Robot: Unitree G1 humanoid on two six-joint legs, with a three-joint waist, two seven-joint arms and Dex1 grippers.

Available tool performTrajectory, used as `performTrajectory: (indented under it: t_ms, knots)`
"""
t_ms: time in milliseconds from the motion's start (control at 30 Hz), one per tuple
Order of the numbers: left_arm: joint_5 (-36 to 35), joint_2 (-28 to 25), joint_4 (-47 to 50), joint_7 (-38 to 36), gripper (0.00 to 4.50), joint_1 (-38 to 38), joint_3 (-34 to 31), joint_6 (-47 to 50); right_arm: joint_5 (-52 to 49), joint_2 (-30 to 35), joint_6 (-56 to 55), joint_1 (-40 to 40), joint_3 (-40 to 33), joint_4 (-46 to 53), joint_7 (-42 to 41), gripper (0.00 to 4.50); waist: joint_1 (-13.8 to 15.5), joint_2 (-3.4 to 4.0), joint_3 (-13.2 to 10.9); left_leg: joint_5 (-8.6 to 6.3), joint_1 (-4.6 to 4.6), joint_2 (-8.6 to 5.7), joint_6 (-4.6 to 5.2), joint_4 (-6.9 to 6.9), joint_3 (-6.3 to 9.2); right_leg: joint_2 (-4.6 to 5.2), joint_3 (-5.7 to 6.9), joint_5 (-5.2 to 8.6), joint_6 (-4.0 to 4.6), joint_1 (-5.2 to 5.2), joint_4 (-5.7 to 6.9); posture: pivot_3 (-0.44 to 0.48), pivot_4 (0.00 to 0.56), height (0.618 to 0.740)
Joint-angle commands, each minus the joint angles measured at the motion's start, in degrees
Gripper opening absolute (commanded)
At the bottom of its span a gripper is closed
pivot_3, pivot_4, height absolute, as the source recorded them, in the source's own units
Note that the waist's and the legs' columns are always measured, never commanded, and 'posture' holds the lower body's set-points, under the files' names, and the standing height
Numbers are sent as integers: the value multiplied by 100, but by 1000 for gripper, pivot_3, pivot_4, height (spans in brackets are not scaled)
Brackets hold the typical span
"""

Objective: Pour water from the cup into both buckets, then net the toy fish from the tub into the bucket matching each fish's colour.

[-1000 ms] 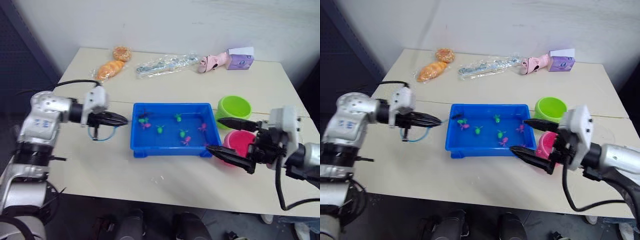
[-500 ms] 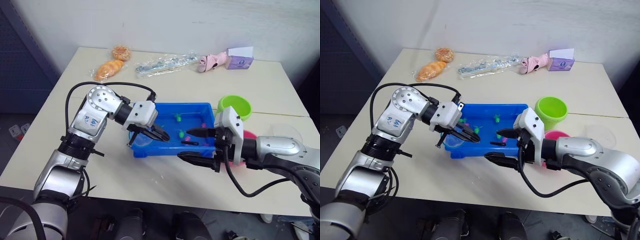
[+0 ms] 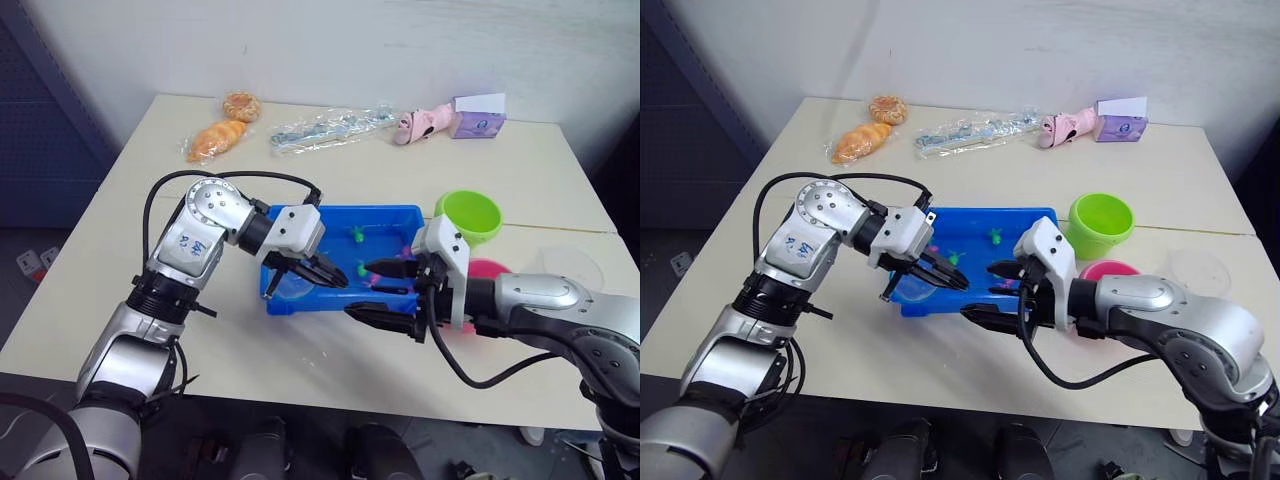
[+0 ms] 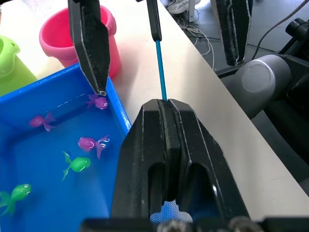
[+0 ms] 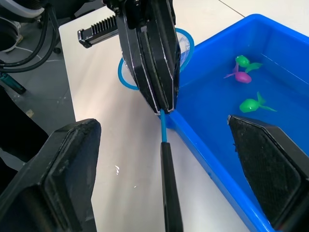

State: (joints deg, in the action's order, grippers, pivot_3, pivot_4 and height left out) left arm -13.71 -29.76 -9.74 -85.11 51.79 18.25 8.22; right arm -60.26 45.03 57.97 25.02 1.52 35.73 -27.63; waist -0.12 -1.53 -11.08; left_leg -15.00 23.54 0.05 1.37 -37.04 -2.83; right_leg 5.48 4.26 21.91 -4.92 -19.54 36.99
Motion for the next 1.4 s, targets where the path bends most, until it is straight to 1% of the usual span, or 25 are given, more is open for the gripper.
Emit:
performTrajectory:
  t_ms: [33, 100, 133, 167, 200, 400, 433, 600, 667, 700, 800, 833, 900, 933, 967, 1067, 1133, 1233, 1300, 1400]
  knots:
    - [-15, -40, 247, 27, 45, -7, -75, 19, -61, -28, 31, 122, -62, 80, -114, 4500, 2, 0, 0, 0, 0, 0, 0, 0, 0, 0, 0, 0, 0, 0, 0, 0, 150, 740]
    - [1, -52, 278, 39, 45, -22, -71, 31, -53, -40, 56, 138, -50, 75, -136, 4500, 4, 0, 0, 0, 0, 0, 0, 0, 1, 0, 1, 0, 0, 1, -1, 0, 150, 740]
    - [10, -56, 285, 48, 0, -24, -70, 36, -53, -47, 75, 143, -50, 69, -140, 3939, 4, 0, 0, 0, 0, -1, 1, 0, 1, 0, 0, 0, 0, 1, -1, 0, 150, 740]
    - [17, -58, 287, 56, 0, -24, -70, 36, -53, -53, 94, 146, -51, 64, -145, 3754, 4, 0, 0, 0, 0, -1, 1, 0, 1, 0, 0, 0, 0, 1, -1, 0, 150, 740]
    - [20, -58, 288, 63, 0, -24, -70, 38, -51, -58, 110, 148, -53, 61, -150, 3312, 5, 0, 0, 0, 1, -1, 1, 0, 1, 0, 1, 0, 0, 1, 0, 0, 150, 740]
    - [59, -65, 284, 90, 0, -15, -73, 14, -18, -67, 160, 142, -63, 53, -196, 314, 3, 0, 0, 0, 0, 0, 1, 0, 1, 0, 1, 0, 0, 0, 0, 0, 150, 740]
    - [56, -60, 287, 96, 0, -17, -79, 18, -7, -73, 164, 135, -71, 53, -206, 92, 3, 0, 0, 0, 1, -1, 1, 0, 1, 0, 1, 0, 0, 1, 0, 0, 150, 740]
    - [-94, -36, 384, 95, 0, -67, -124, 237, 93, -81, 78, 35, -128, 103, -218, 92, 2, 0, 0, 0, 0, -1, 1, 0, 1, 0, 1, 0, 0, 0, 0, 0, 150, 740]
    - [-326, 0, 470, 159, 680, -126, -325, 387, 198, -79, -41, -17, -154, 151, -245, 0, 2, 0, 0, 0, 0, -1, 1, 0, 1, 0, 1, 0, 0, 0, 1, 0, 150, 740]
    - [-419, 27, 503, 217, 926, -156, -434, 397, 256, -80, -102, -42, -158, 178, -261, 0, 3, 0, 0, 0, 1, 0, 0, 0, 1, 0, 1, 0, 0, 0, 1, 0, 150, 740]
    - [-1096, 100, 394, 384, 2233, -104, -1124, 700, 478, 1, -393, -185, -313, 289, -377, 0, -2, 1, 0, 0, 3, 0, 0, -2, 3, 0, 1, 0, 0, -1, 2, 0, 150, 740]
    - [-1302, 69, 131, 438, 2716, -25, -1487, 642, 573, 153, -536, -274, -495, 318, -531, 0, -8, 1, 0, 0, 4, 1, 0, -3, 3, 0, 2, 0, 0, -1, 2, 0, 150, 740]
    - [-1409, -166, -317, 545, 3606, 56, -1924, 655, 749, 441, -758, -470, -861, 337, -803, 0, 7, 7, -4, 0, 4, -1, 0, -5, 3, 0, 4, 0, 0, -1, 3, 0, 150, 740]
    - [-1422, -259, -451, 576, 3983, 73, -2027, 686, 811, 539, -856, -553, -978, 335, -899, 0, -6, 7, -4, 0, 4, -1, 0, -6, 4, 0, 6, 0, 0, -1, 2, 0, 150, 740]
    - [-1415, -411, -602, 587, 4461, 37, -2123, 758, 988, 735, -1023, -686, -1135, 291, -1083, 0, -14, 7, -4, 0, 1, -1, 0, -5, 3, -1, 6, 0, 0, 0, 1, 0, 150, 740]
    - [-1278, -803, -999, 550, 4461, -225, -2302, 714, 1708, 1269, -1719, -1054, -1485, -5, -1678, 0, 7, 9, -5, 0, -4, -3, 0, 0, 2, -2, 9, 0, -1, 3, 3, 0, 150, 740]
    - [-1238, -897, -1080, 532, 4461, -451, -2326, 636, 2189, 1421, -2159, -1132, -1528, -262, -1793, 0, 4, 9, -5, 0, -4, -5, 1, 0, 2, -1, 8, 0, -1, 5, 2, 0, 150, 740]
    - [-1161, -895, -983, 660, 4461, -867, -2294, 549, 2847, 1600, -2688, -1067, -1388, -650, -1947, 0, 4, 9, -5, -1, -2, -7, 2, -5, 2, 2, 4, -2, -4, 5, 2, 0, 150, 740]
    - [-1094, -813, -725, 792, 4461, -1297, -2225, 483, 3413, 1751, -3046, -863, -1134, -1010, -1992, 0, 0, 11, -6, -2, -3, -8, 3, -4, 1, 5, 1, -2, -5, 5, 2, 0, 150, 740]
    - [-1130, -689, -368, 1005, 4461, -1648, -2195, 535, 3900, 1824, -3356, -601, -858, -1369, -2069, 0, 0, 12, -8, -1, -4, -8, 2, -4, 0, 5, -1, -3, -5, 3, 2, 0, 150, 740]
